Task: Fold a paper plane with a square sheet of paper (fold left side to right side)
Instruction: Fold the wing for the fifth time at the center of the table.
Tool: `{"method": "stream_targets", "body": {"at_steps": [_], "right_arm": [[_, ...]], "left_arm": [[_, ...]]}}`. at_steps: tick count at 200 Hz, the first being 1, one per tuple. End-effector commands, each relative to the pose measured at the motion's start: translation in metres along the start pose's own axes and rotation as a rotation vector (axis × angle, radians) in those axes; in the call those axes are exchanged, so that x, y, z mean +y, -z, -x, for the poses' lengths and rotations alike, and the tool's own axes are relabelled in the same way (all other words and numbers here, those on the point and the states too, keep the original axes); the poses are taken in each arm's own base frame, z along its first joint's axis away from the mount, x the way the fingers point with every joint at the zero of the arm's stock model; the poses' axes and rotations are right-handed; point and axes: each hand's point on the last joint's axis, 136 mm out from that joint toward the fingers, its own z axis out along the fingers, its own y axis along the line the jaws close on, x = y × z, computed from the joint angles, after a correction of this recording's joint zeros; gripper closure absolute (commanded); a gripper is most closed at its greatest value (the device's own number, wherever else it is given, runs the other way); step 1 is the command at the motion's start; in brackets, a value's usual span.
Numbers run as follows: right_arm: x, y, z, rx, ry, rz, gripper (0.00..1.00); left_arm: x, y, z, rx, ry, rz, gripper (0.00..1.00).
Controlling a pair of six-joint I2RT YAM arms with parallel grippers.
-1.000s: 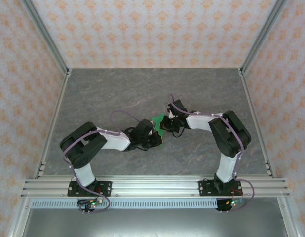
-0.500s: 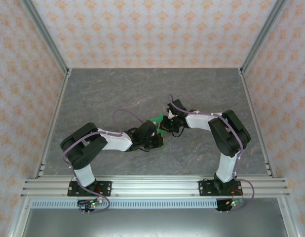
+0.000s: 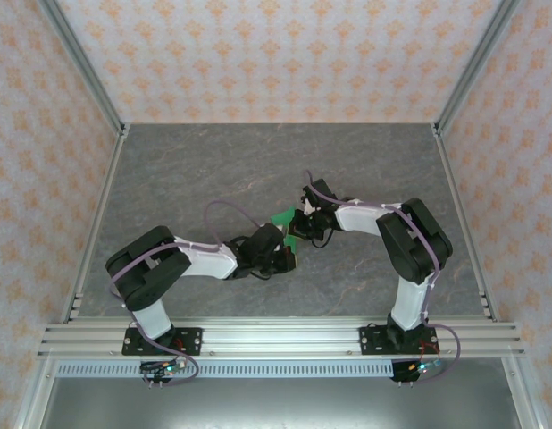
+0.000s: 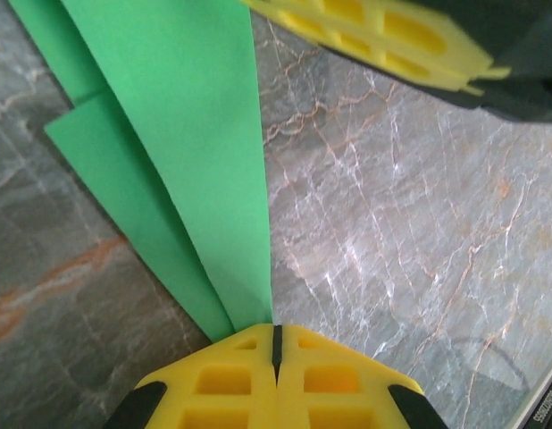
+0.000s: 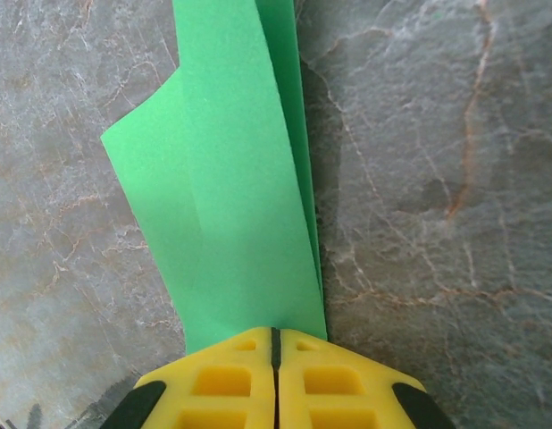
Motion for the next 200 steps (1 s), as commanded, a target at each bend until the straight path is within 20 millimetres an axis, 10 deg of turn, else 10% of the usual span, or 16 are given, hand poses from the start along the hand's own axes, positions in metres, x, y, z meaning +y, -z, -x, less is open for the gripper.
{"method": "stream_targets", "body": {"at_steps": [1, 74, 200], "right_arm": [[-0.043, -0.017, -0.005, 0.008, -0.022, -0.161, 0.92], [-0.045, -0.017, -0.007, 0.016, -0.024, -0.163, 0.92], [-0.043, -0.017, -0.007, 0.021, -0.019, -0.157, 0.92]], "left_arm": [[0.047, 0.005, -0.079, 0.274, 0.022, 0.154, 1.00], [0.030, 0.018, -0.077, 0.237, 0.014, 0.068, 1.00], [-0.027, 0.029, 0.009, 0.077, -0.071, -0.032, 1.00]]}}
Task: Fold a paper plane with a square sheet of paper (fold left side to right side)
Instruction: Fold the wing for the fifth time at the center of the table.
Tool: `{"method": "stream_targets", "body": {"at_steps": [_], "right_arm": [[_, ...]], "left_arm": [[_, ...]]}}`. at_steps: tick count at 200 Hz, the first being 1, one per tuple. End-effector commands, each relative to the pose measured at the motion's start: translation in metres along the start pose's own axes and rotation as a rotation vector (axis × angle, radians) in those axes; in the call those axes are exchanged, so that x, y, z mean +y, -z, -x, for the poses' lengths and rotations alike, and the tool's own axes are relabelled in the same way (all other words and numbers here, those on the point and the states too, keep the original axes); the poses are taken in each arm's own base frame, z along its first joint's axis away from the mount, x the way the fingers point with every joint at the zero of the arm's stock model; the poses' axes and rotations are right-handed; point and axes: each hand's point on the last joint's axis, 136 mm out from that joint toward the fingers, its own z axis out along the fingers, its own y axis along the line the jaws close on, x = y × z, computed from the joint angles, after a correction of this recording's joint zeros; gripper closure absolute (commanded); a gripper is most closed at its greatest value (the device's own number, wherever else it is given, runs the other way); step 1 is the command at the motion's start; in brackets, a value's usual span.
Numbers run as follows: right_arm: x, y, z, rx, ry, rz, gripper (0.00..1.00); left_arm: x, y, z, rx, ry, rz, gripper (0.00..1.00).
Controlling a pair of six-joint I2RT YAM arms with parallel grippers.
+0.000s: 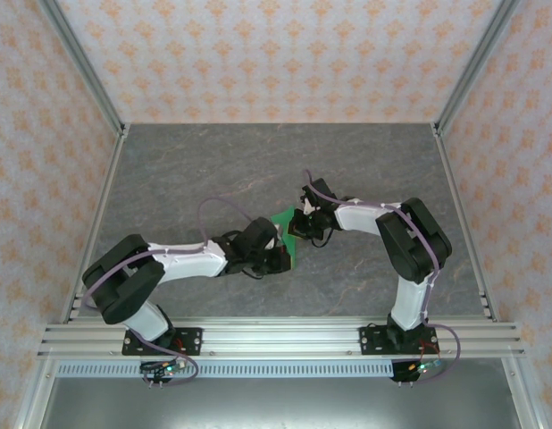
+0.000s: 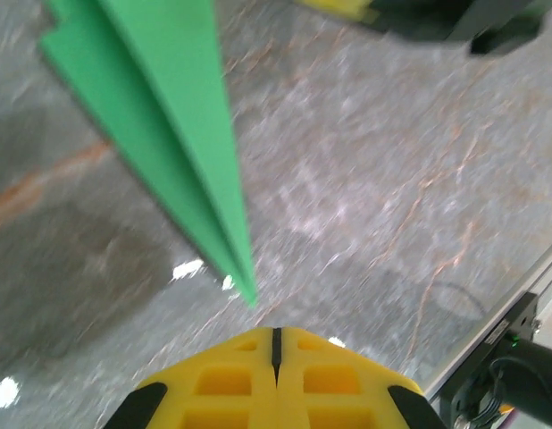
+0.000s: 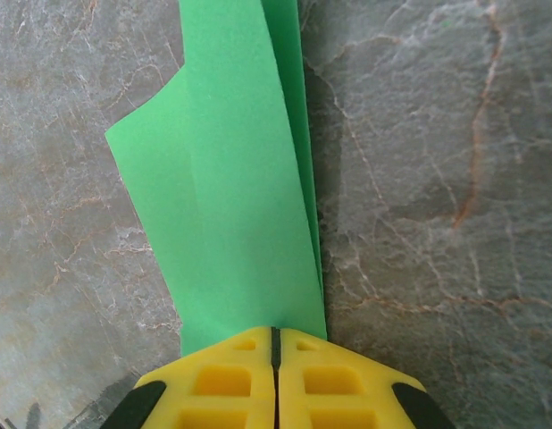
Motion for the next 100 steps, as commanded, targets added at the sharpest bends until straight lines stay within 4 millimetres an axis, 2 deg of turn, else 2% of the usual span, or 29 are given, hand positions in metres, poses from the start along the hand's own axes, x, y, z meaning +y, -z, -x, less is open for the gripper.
{"method": "stream_targets", "body": {"at_steps": [1, 54, 100], "right_arm": [[-0.044, -0.016, -0.008, 0.019, -0.026, -0.159, 0.92], [-0.043, -0.016, -0.009, 0.022, -0.023, -0.159, 0.92], [-0.043, -0.015, -0.008, 0.021, -0.020, -0.161, 0.92]], "left_arm": [[-0.007, -0.007, 0.007, 0.012, -0.052, 0.006, 1.00], [0.013, -0.033, 0.003, 0.050, -0.028, 0.055, 1.00], [0.025, -0.038, -0.017, 0.093, -0.007, 0.073, 1.00]]}}
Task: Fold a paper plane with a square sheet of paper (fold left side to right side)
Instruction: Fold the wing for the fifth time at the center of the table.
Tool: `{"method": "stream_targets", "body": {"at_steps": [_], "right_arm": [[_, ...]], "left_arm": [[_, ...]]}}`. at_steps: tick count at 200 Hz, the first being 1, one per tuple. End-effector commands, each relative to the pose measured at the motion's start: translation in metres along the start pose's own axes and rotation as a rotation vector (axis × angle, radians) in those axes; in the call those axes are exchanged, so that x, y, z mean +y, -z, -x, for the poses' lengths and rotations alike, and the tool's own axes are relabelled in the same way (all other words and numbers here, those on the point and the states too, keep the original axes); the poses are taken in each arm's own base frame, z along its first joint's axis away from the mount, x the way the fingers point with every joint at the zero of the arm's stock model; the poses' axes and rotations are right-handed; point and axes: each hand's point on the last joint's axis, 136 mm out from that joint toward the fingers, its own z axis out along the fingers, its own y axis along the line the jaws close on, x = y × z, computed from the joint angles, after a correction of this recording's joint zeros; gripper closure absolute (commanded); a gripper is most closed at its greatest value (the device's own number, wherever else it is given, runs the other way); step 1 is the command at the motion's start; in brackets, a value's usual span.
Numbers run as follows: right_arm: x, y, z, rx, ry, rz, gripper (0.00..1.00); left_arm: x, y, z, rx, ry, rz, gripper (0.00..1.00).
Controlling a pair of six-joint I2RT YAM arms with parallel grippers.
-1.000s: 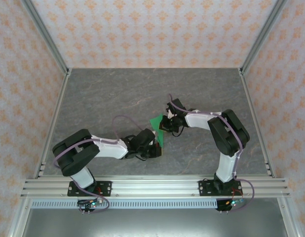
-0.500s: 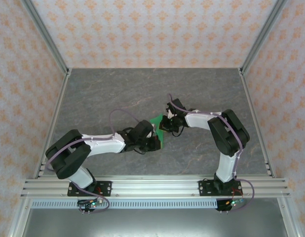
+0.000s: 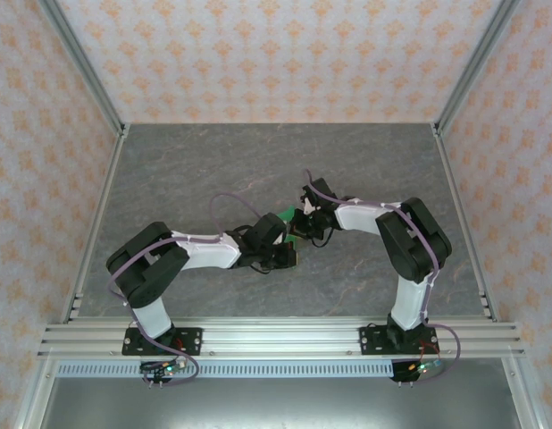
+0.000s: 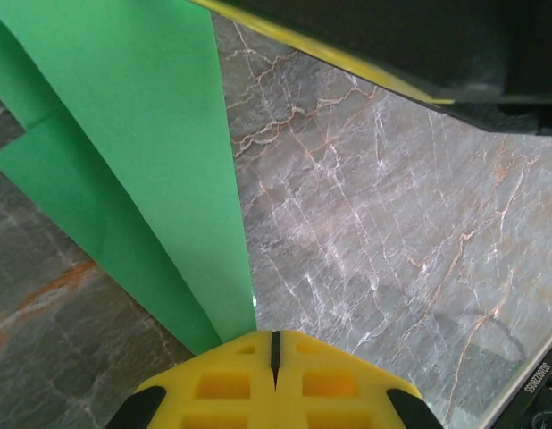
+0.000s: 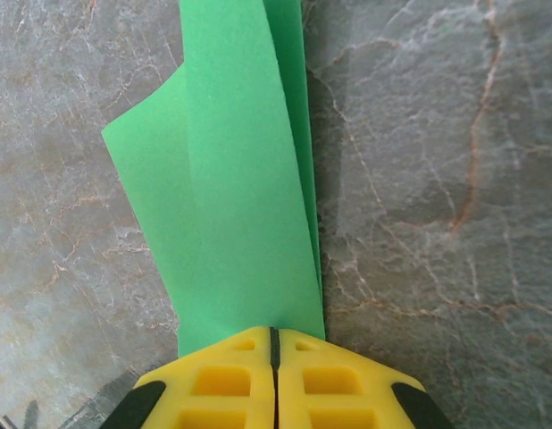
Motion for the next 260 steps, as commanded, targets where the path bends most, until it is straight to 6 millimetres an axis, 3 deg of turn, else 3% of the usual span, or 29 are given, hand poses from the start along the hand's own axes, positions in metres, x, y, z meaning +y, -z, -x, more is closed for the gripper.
{"method": "stream_targets", "body": {"at_steps": [1, 60, 88, 127, 149, 180, 214, 230, 260], "right_arm": [[-0.043, -0.015, -0.009, 0.017, -0.032, -0.165, 0.92], [-0.037, -0.013, -0.006, 0.013, -0.036, -0.141, 0.92], [-0.027, -0.011, -0.002, 0.006, -0.030, -0.107, 0.90], [0.010, 0.013, 0.018, -0.066, 0.020, -0.014, 0.83], [0.034, 0.038, 0.033, -0.132, 0.059, 0.023, 0.76], [0.047, 0.069, 0.039, -0.195, 0.088, 0.031, 0.62], [0.030, 0.083, 0.030, -0.202, 0.068, -0.026, 0.63], [0.017, 0.089, 0.026, -0.217, 0.054, -0.065, 0.66], [-0.012, 0.117, 0.022, -0.309, 0.001, -0.107, 0.67]], "left_arm": [[0.012, -0.009, -0.027, 0.075, -0.006, 0.028, 1.00], [0.007, -0.005, -0.050, 0.102, -0.025, 0.021, 1.00], [-0.001, 0.006, -0.045, 0.068, -0.030, -0.010, 1.00], [-0.023, 0.055, -0.018, -0.054, -0.080, -0.047, 1.00], [-0.012, 0.088, 0.003, -0.125, -0.034, -0.052, 1.00], [0.005, 0.121, 0.032, -0.195, 0.024, -0.072, 1.00], [-0.010, 0.126, 0.054, -0.193, 0.014, -0.126, 1.00], [-0.025, 0.117, 0.063, -0.165, 0.008, -0.175, 1.00], [-0.049, 0.099, 0.071, -0.119, -0.014, -0.236, 1.00]]}}
